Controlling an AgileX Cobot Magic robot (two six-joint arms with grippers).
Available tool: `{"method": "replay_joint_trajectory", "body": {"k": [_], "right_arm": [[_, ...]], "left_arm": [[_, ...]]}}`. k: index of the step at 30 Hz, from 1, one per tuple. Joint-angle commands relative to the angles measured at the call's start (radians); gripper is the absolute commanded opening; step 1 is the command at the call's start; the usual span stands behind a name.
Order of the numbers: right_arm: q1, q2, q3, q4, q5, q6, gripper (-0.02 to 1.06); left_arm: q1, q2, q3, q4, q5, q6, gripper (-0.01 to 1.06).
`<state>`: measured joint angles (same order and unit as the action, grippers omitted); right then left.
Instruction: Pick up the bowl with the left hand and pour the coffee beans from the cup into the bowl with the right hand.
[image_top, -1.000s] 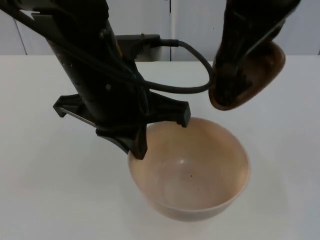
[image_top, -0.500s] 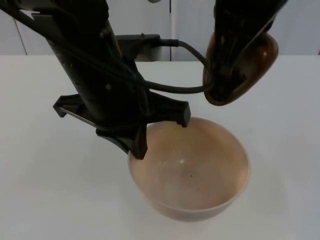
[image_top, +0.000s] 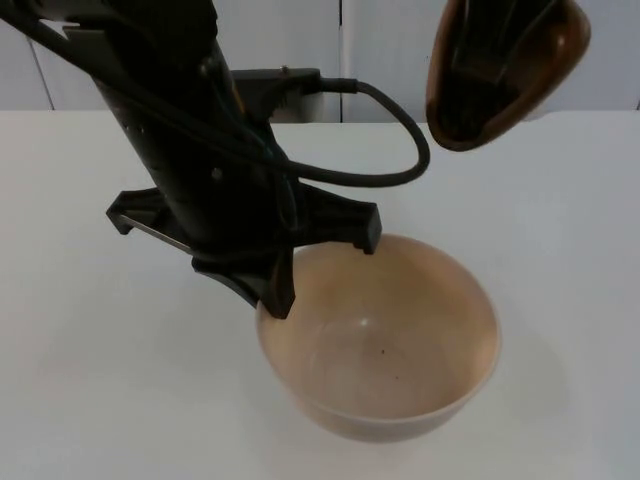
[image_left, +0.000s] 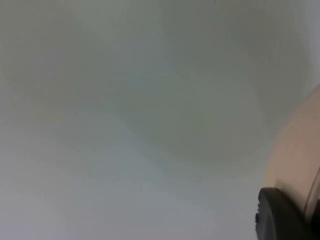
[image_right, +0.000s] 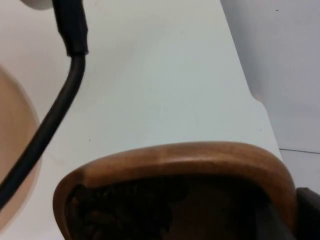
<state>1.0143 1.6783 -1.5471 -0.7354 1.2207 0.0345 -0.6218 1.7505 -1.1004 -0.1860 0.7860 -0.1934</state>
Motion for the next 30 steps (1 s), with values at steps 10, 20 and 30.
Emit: {"method": "replay_joint_trajectory", "body": {"k": [10, 20, 30], "right_arm": [[0.078, -0.007, -0.005, -0.119, 0.0, -0.045, 0.0], [0.106, -0.007, -0.005, -0.156, 0.0, -0.128, 0.0], [0.114, -0.007, -0.005, -0.176, 0.0, -0.155, 0.0]], "left_arm": [[-0.004, -0.007, 0.002, -0.002, -0.013, -0.002, 0.0], [-0.004, -0.007, 0.002, 0.001, -0.013, -0.002, 0.0], [-0.004, -0.007, 0.002, 0.001, -0.013, -0.002, 0.0]]}}
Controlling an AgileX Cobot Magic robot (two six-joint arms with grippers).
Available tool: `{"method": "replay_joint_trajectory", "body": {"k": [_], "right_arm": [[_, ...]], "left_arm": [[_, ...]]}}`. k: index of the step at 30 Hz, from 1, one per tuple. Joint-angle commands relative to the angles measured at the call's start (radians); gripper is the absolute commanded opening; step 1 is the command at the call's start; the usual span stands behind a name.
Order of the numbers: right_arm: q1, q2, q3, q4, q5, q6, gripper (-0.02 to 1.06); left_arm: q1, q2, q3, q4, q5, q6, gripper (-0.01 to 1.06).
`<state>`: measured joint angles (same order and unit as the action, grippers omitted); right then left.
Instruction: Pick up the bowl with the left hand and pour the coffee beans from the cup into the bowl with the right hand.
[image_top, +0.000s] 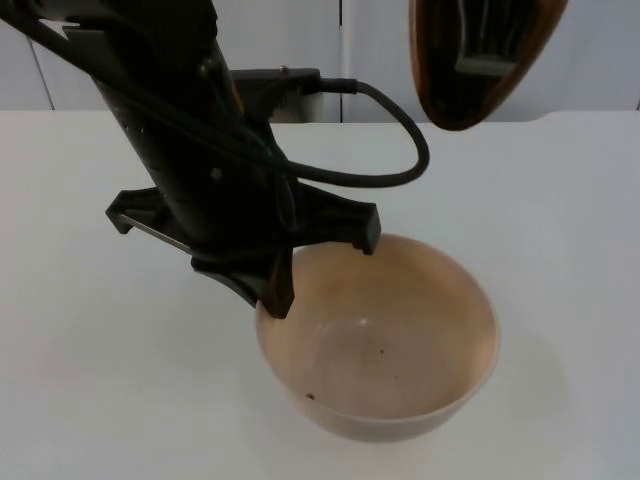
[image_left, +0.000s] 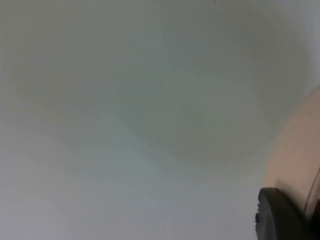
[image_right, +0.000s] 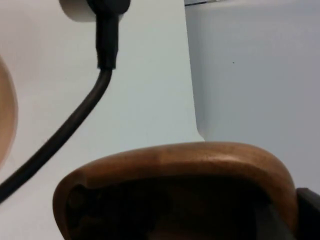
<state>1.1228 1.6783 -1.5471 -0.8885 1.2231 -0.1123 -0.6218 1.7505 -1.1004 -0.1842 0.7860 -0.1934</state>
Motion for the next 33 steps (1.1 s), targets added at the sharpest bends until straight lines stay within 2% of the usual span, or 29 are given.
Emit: {"method": "replay_joint_trajectory", "body": {"k": [1, 9, 12, 16, 33], "right_arm": [[0.005, -0.007, -0.005, -0.028, -0.002, -0.008, 0.0], [0.005, -0.007, -0.005, -0.037, -0.002, -0.01, 0.0], [0.006, -0.007, 0.004, -0.078, -0.002, -0.01, 0.0], [0.006, -0.007, 0.023, -0.089, -0.002, -0.01, 0.0], [0.077, -0.007, 0.023, -0.173, -0.002, -0.015, 0.0]], "left_arm": [[-0.004, -0.007, 0.002, -0.001, -0.013, -0.002, 0.0], [-0.004, -0.007, 0.002, 0.0, -0.015, -0.002, 0.0], [-0.004, -0.007, 0.002, 0.001, -0.016, -0.002, 0.0], [-0.004, -0.007, 0.002, 0.001, -0.016, -0.002, 0.0], [-0.004, -0.007, 0.002, 0.001, -0.018, -0.002, 0.0]]}}
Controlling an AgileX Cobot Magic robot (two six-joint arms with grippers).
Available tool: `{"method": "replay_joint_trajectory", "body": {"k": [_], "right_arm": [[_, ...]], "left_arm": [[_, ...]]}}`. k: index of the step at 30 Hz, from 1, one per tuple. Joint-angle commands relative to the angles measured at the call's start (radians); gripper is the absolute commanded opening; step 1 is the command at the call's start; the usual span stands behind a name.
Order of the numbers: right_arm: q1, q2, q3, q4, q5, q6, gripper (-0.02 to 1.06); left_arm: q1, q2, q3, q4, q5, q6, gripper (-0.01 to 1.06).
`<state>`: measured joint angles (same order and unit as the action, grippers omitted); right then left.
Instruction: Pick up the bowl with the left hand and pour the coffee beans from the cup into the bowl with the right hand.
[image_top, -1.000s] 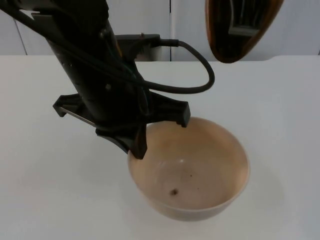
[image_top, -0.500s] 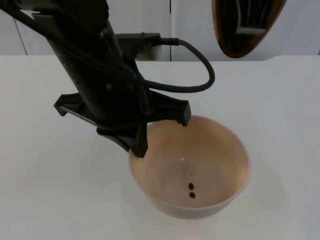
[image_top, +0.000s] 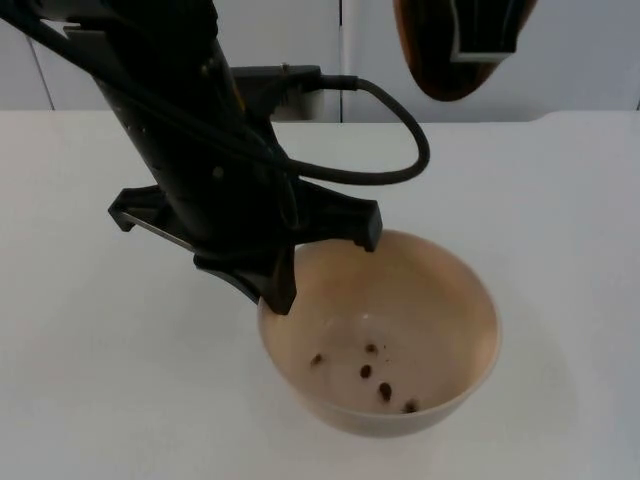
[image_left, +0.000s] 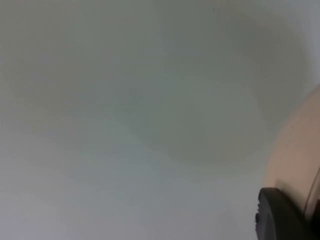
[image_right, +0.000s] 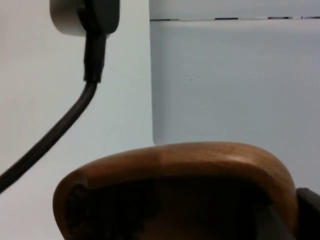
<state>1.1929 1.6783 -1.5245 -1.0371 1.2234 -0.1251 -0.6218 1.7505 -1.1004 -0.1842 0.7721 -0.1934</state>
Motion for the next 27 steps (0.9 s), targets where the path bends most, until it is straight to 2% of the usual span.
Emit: {"method": "replay_joint_trajectory", "body": {"k": [1, 13, 27], "right_arm": [[0.007, -0.007, 0.001, -0.027, -0.002, -0.004, 0.0], [0.007, -0.007, 0.001, -0.033, -0.002, -0.052, 0.0], [0.009, -0.007, 0.001, -0.065, -0.002, -0.028, 0.0]], "left_arm": [[-0.004, -0.007, 0.002, 0.001, -0.004, -0.002, 0.0], [-0.004, -0.007, 0.002, 0.001, -0.004, -0.002, 0.0], [-0.004, -0.007, 0.002, 0.001, -0.004, -0.002, 0.0]]}}
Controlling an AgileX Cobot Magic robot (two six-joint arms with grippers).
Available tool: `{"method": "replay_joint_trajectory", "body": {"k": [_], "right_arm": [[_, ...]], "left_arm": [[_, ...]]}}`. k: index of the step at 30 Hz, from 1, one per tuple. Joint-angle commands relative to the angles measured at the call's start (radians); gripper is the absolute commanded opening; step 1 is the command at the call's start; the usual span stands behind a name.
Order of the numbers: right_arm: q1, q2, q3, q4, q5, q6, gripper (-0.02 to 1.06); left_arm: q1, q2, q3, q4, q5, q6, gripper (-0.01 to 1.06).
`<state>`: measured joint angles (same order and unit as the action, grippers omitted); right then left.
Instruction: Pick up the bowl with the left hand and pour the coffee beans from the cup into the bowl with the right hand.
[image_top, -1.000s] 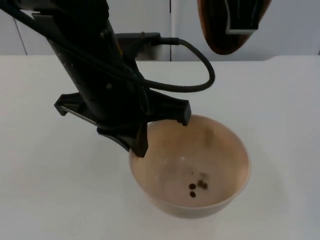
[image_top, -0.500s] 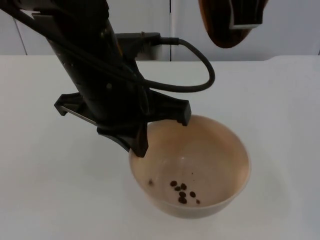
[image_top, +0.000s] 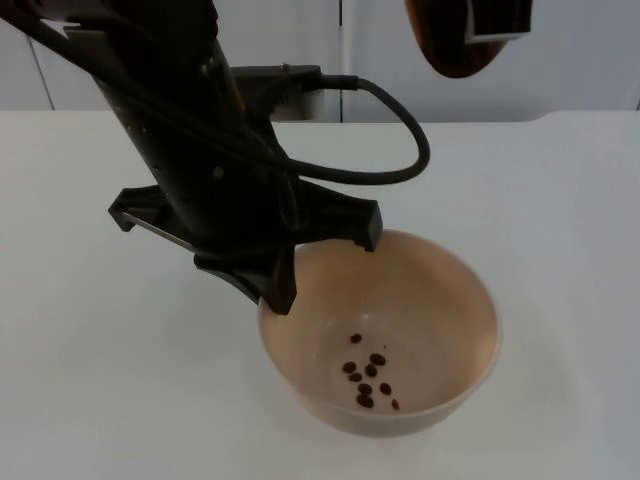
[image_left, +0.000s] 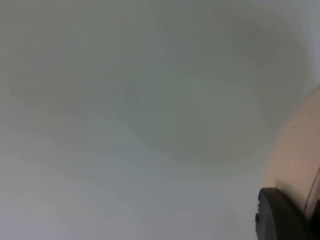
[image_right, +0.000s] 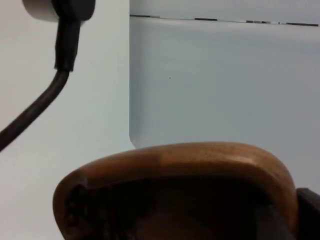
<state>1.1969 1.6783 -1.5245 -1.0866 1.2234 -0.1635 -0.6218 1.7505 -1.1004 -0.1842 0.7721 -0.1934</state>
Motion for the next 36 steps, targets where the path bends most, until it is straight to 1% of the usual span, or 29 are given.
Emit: {"method": "replay_joint_trajectory", "body": {"k": [1, 6, 28, 32, 36], "right_arm": [[0.012, -0.007, 0.001, -0.021, -0.002, 0.017, 0.0], [0.034, -0.007, 0.001, -0.036, -0.002, 0.017, 0.0], [0.034, -0.007, 0.001, -0.067, -0.002, -0.012, 0.0], [0.034, -0.007, 0.001, -0.095, -0.002, -0.012, 0.0], [0.034, -0.007, 0.001, -0.095, -0.002, -0.015, 0.0]], "left_arm": [[-0.004, -0.007, 0.002, 0.001, -0.004, -0.002, 0.0], [-0.004, -0.007, 0.002, 0.001, -0.004, -0.002, 0.0], [-0.004, -0.007, 0.002, 0.002, -0.004, -0.002, 0.0], [-0.004, -0.007, 0.002, 0.002, -0.004, -0.002, 0.0], [-0.004, -0.007, 0.002, 0.002, -0.004, -0.002, 0.0]]}}
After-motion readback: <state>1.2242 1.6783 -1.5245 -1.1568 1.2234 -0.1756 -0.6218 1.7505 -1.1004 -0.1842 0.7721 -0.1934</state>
